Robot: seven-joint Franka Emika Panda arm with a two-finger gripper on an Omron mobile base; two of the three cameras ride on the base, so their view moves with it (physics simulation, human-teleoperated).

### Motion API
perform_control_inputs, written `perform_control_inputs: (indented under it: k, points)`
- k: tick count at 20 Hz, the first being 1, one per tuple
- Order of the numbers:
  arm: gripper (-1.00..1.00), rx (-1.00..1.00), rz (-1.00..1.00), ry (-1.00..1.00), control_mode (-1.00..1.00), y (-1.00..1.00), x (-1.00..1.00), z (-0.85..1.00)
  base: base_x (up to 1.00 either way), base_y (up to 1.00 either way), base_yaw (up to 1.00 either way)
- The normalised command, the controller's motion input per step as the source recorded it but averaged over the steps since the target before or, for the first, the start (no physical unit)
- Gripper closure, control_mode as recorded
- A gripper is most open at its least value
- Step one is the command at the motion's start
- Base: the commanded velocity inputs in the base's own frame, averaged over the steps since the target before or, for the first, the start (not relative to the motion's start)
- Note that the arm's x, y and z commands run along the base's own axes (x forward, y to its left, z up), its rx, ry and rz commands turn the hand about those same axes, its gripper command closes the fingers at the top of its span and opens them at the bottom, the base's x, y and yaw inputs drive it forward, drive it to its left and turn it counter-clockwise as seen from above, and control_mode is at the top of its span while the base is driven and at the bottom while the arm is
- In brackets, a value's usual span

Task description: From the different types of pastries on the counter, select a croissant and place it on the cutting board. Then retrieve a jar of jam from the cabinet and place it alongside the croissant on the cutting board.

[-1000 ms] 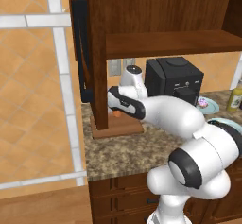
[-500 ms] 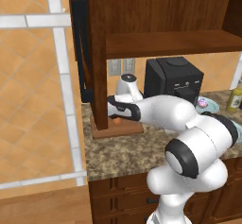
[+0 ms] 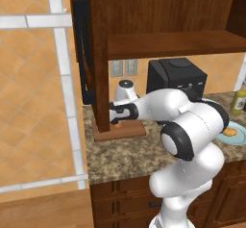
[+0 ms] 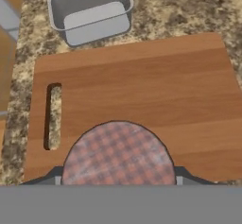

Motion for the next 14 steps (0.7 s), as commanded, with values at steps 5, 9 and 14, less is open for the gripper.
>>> perform_control_inputs:
  k: [5, 9, 14]
  points:
    - [1.00, -0.01, 0.00, 0.01, -1.00, 0.00, 0.05, -0.20, 0.00, 0.00, 0.00]
    - [1.00, 0.00, 0.00, -0.02, -1.00, 0.00, 0.21, -0.03, 0.00, 0.00, 0.00]
    - [1.00, 0.00, -0.01, -0.05, -1.00, 0.09, 0.10, -0.01, 0.00, 0.00, 0.00]
